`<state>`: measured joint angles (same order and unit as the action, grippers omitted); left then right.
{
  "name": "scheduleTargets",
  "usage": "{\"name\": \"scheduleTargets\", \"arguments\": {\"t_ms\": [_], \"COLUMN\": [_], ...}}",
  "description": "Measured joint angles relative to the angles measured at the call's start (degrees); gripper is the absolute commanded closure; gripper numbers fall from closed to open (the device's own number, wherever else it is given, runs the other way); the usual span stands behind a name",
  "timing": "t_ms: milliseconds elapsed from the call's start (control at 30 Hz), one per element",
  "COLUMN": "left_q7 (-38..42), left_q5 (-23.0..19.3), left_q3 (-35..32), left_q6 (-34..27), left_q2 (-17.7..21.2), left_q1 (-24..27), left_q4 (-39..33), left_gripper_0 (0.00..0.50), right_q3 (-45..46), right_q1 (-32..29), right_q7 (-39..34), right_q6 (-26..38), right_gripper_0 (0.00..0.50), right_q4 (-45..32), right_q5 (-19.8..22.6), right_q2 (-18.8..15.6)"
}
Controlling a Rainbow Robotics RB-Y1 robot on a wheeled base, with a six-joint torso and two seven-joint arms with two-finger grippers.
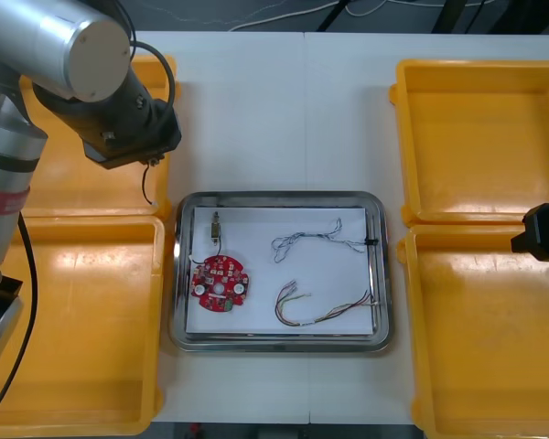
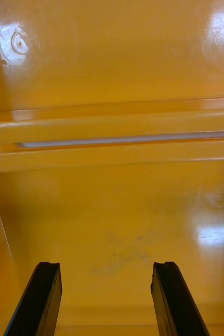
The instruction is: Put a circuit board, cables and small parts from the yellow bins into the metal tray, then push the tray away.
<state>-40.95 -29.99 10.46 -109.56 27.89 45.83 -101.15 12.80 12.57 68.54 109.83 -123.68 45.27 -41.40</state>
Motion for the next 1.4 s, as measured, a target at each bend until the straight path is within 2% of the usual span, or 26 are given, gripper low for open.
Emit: {"name": "scheduleTargets", "arguments": {"t_ms": [733,1400], "left_q7": [1.03,10.04], "left_q5": [-1.19,-1.30], "left_q3": [11.06,21.12], "left_q6": [0.16,6.50], "left_q2": [-0.17,-1.61], "left_q1": [-0.02,-0.09], "left_q4": [-0.95,-1.36], "left_gripper_0": [0.500,0.500], "right_q3": [0.00,0.00], "right_q1": [-0.02,-0.04], "right_q7": [0.00,0.00], "right_q6": [0.00,0.00], "right_gripper_0": [0.000,0.000], "right_q4": [-0.03,-0.04], "right_q5": [0.05,0.06], "right_q2": [-0.02,-0.03]}}
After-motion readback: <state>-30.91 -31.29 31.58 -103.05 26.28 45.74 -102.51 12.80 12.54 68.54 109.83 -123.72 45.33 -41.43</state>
